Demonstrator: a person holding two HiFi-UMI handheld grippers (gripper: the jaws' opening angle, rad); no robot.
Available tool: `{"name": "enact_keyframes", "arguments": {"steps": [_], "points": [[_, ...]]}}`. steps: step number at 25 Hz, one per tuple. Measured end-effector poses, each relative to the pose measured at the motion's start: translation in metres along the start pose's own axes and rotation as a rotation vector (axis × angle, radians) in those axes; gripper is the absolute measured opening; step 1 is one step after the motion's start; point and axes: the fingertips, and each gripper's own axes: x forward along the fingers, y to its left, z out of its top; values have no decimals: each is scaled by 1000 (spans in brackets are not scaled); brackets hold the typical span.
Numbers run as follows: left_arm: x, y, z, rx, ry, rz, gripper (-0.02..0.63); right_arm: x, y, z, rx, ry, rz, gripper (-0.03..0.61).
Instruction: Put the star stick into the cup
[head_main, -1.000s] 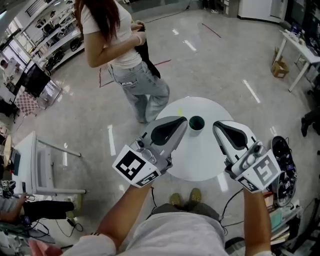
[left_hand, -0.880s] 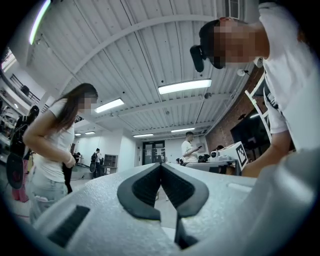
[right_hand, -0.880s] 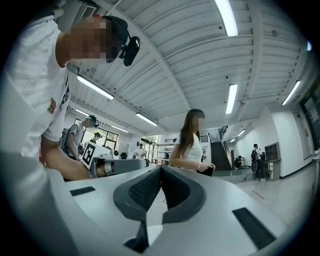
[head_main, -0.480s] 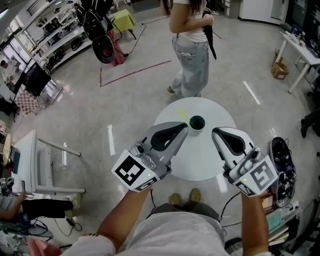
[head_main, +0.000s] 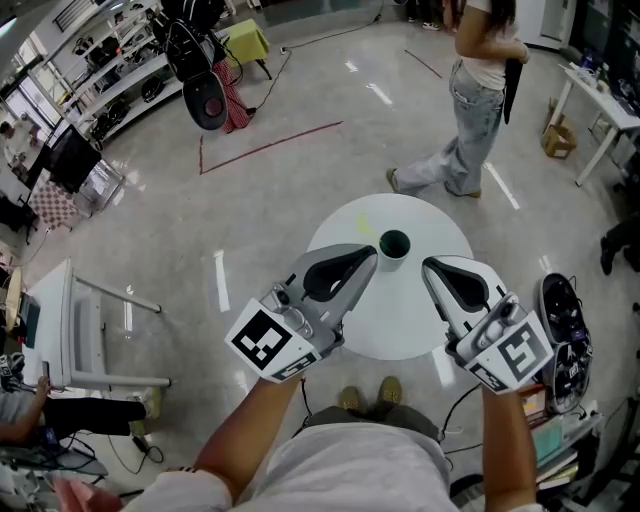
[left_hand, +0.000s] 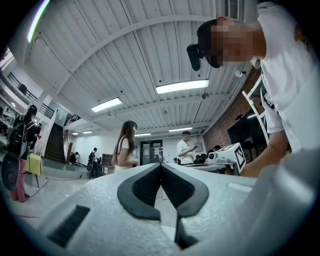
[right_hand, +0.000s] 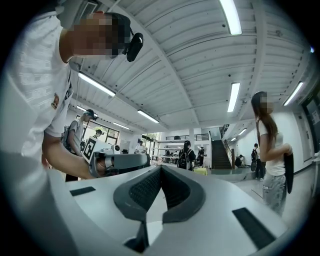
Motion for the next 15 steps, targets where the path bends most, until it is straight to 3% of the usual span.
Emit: {"name": "enact_keyframes", "arguments": {"steps": [15], "points": [[-4, -1, 0, -5, 0, 2, 15, -4, 0, -1, 0, 5, -17, 11]]}}
